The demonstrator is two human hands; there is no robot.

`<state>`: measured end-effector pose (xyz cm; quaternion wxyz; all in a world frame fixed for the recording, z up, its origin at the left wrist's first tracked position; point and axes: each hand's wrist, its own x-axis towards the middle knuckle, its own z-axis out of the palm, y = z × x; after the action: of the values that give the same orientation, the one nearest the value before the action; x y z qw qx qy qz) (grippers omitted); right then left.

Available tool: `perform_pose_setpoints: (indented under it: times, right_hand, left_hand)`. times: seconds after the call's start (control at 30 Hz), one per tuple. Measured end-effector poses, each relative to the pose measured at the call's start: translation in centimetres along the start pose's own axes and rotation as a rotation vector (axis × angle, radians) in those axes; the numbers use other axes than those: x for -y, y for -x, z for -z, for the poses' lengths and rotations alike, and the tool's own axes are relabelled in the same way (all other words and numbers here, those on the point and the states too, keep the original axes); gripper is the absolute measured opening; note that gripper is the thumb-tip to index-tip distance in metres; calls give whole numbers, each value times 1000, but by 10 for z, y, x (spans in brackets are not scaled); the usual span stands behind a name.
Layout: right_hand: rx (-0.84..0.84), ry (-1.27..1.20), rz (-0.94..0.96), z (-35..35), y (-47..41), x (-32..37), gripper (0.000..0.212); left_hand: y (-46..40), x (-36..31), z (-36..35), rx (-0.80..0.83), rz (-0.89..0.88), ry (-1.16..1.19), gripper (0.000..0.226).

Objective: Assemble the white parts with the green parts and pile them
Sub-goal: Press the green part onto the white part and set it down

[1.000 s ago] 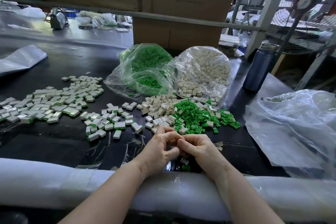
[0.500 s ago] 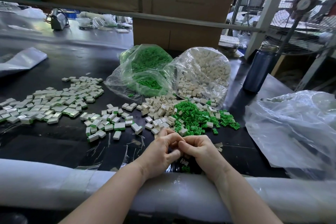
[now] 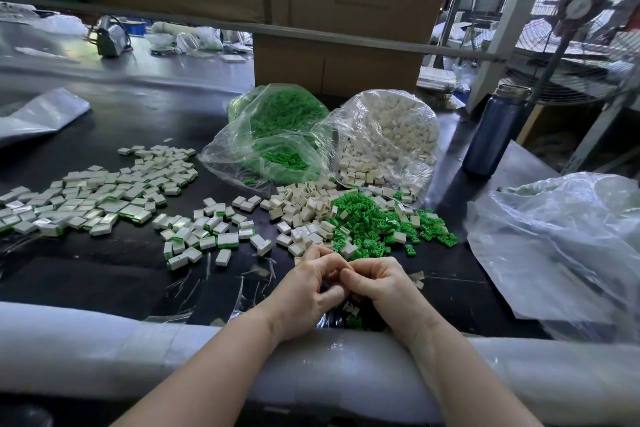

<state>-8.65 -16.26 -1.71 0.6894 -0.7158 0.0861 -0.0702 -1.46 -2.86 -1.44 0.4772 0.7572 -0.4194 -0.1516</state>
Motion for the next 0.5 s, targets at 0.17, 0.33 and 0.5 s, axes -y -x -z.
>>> perform_pose_setpoints:
  times: [0.17,0.33,0.5]
  right_hand:
    - [26,-44,-8,-2,-1,0,19]
    - [21,-31,-18,-1,0,0,18]
    - [-11,-28,-15,-2,2,2,18]
  left_hand:
    - [0,-2,1,-40,-17,14,19]
    - [1,-1,1,-10,-1,30,15]
    - [1,-1,0,-3,-1,22,16]
